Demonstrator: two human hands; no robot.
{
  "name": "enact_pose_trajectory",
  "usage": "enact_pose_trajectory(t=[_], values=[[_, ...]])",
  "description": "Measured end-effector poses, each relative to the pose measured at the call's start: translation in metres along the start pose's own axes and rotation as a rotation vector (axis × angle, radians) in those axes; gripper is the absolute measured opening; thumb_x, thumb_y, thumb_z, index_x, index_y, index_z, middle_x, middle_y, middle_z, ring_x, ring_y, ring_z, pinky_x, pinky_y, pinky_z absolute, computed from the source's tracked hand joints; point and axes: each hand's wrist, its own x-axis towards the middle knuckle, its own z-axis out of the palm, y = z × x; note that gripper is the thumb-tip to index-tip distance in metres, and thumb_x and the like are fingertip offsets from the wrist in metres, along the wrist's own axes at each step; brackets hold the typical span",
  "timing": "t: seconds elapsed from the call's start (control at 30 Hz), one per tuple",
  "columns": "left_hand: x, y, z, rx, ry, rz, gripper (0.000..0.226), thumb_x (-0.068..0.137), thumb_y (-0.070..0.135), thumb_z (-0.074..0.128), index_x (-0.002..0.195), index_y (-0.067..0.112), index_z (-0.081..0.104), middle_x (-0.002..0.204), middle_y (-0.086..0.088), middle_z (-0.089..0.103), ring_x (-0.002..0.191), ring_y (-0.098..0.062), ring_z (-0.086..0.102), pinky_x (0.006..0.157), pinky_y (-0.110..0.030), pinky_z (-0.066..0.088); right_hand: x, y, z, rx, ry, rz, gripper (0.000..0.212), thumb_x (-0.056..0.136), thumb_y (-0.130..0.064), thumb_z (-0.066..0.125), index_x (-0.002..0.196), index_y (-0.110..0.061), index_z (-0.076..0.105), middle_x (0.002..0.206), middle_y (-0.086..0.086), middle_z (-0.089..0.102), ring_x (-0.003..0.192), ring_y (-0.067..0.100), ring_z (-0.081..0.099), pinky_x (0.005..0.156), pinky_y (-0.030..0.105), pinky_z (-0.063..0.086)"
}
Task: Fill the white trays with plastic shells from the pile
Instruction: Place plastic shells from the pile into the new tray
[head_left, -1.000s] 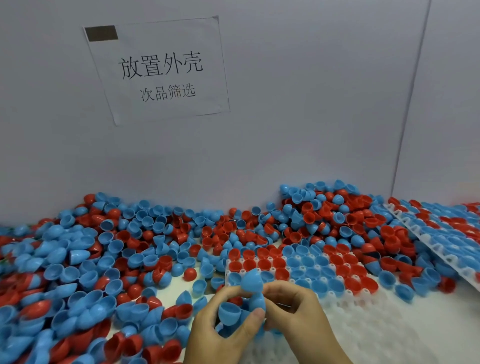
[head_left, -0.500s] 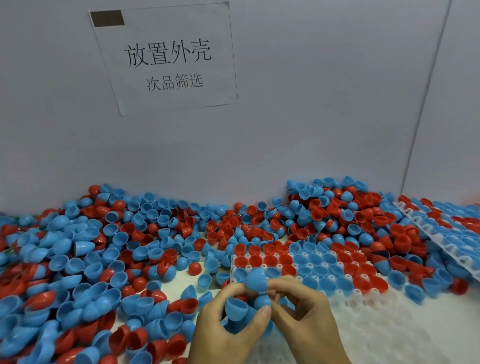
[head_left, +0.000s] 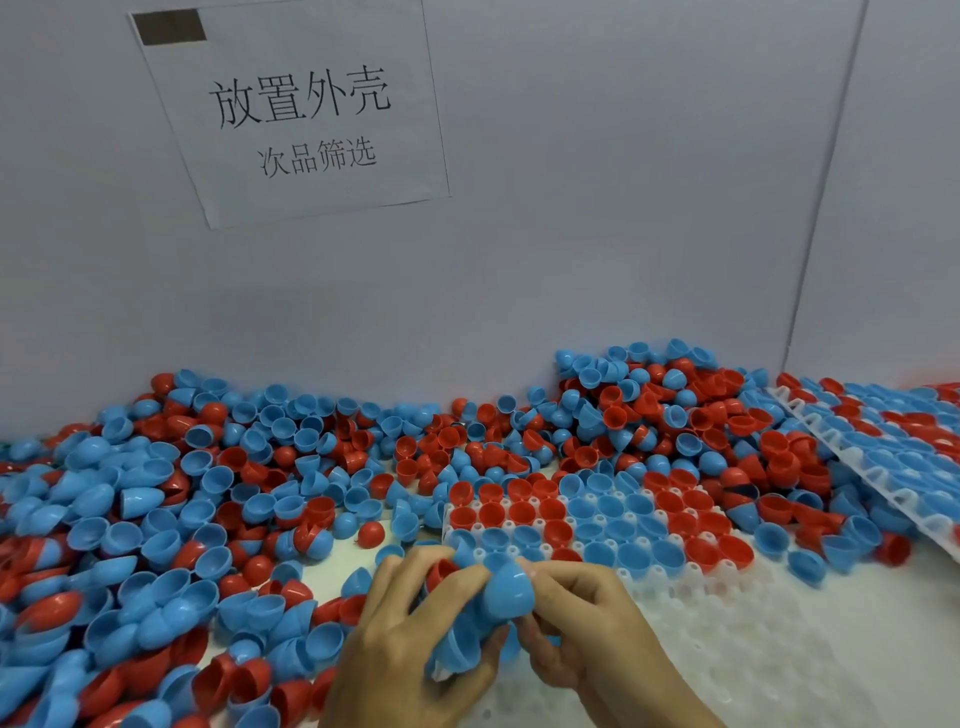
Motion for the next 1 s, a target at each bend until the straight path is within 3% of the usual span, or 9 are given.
enact_pose_trajectory(t=[0.17,0.3,0.37,0.47,0.57,0.67,0.83,0.93,1.0], values=[[-0.003,-0.001,0.001,0.077,-0.074,0.042,0.034,0.081,0.046,0.061,0.113,0.038,0.054,0.107,0.017,0.047,0.09,-0.003,0.049,0.073,-0.014,0.052,-0.001,-0.002,-0.007,0.008,-0.107,0.087,0.034,0.071,-0.03,0.082,0.088,0.0,0.076,0.053,0.002,0.042,0.046,0.01,0.031,0.044,0.02,0.024],[-0.006,0.002,0.003,-0.146,0.004,-0.225,0.033,0.079,0.045,0.07,0.11,0.045,0.059,0.103,0.018,0.056,0.098,-0.001,0.058,0.086,-0.01,0.046,0.0,-0.008,-0.016,0.077,0.005,0.001,0.029,0.076,-0.021,0.08,0.094,0.002,0.075,0.054,-0.001,0.045,0.045,0.007,0.032,0.042,0.015,0.028],[-0.007,0.001,0.003,-0.217,0.075,-0.353,0.029,0.078,0.032,0.083,0.1,0.04,0.065,0.101,0.016,0.061,0.102,-0.001,0.06,0.088,-0.006,0.042,0.002,-0.019,-0.029,0.066,0.116,-0.079,0.024,0.078,-0.021,0.073,0.094,-0.003,0.077,0.057,-0.001,0.049,0.047,0.006,0.036,0.045,0.013,0.034],[-0.007,0.002,0.003,-0.291,0.156,-0.519,0.026,0.078,0.02,0.084,0.097,0.029,0.068,0.102,0.024,0.064,0.104,0.005,0.058,0.088,-0.002,0.039,0.011,-0.04,-0.053,-0.261,0.301,-0.193,0.016,0.082,-0.029,0.073,0.089,-0.016,0.08,0.06,-0.003,0.06,0.05,0.006,0.044,0.051,0.016,0.039],[-0.005,0.002,0.001,-0.421,0.206,-0.677,0.026,0.076,0.018,0.08,0.098,0.027,0.069,0.099,0.029,0.066,0.1,0.011,0.059,0.08,0.0,0.041,0.017,-0.047,-0.07,-0.677,0.359,-0.241,0.012,0.092,-0.014,0.068,0.085,-0.015,0.077,0.072,0.004,0.07,0.061,0.015,0.062,0.057,0.021,0.053],[-0.003,0.002,-0.003,-0.542,0.253,-0.783,0.022,0.075,0.024,0.077,0.093,0.034,0.07,0.084,0.003,0.069,0.074,-0.013,0.061,0.072,-0.024,0.051,0.014,-0.036,-0.082,-0.881,0.355,-0.214,0.012,0.091,-0.009,0.066,0.081,-0.009,0.073,0.079,0.015,0.068,0.071,0.026,0.064,0.07,0.037,0.058],[0.001,0.004,-0.006,-0.766,0.291,-0.911,0.028,0.068,0.041,0.074,0.094,0.034,0.068,0.067,-0.025,0.057,0.038,-0.016,0.044,0.037,-0.026,0.043,0.001,-0.022,-0.086,-1.202,0.309,-0.081,0.016,0.088,-0.02,0.074,0.074,-0.027,0.07,0.066,-0.007,0.066,0.066,0.005,0.06,0.055,0.017,0.048],[0.003,0.011,-0.008,-0.972,0.309,-1.005,0.032,0.069,0.036,0.073,0.099,0.027,0.067,0.067,-0.014,0.06,0.037,-0.018,0.042,0.034,-0.027,0.04,-0.003,-0.019,-0.079,-1.34,0.277,0.005,0.004,0.089,-0.025,0.074,0.092,-0.027,0.075,0.075,-0.013,0.066,0.066,0.007,0.062,0.055,0.017,0.048],[0.007,0.017,-0.01,-1.088,0.318,-1.049,0.024,0.076,0.027,0.067,0.1,0.024,0.066,0.073,-0.007,0.066,0.038,-0.019,0.043,0.034,-0.026,0.039,-0.004,-0.015,-0.069,-1.427,0.258,0.042,0.012,0.09,-0.026,0.072,0.102,-0.027,0.074,0.081,-0.015,0.064,0.068,0.005,0.061,0.056,0.015,0.046]])
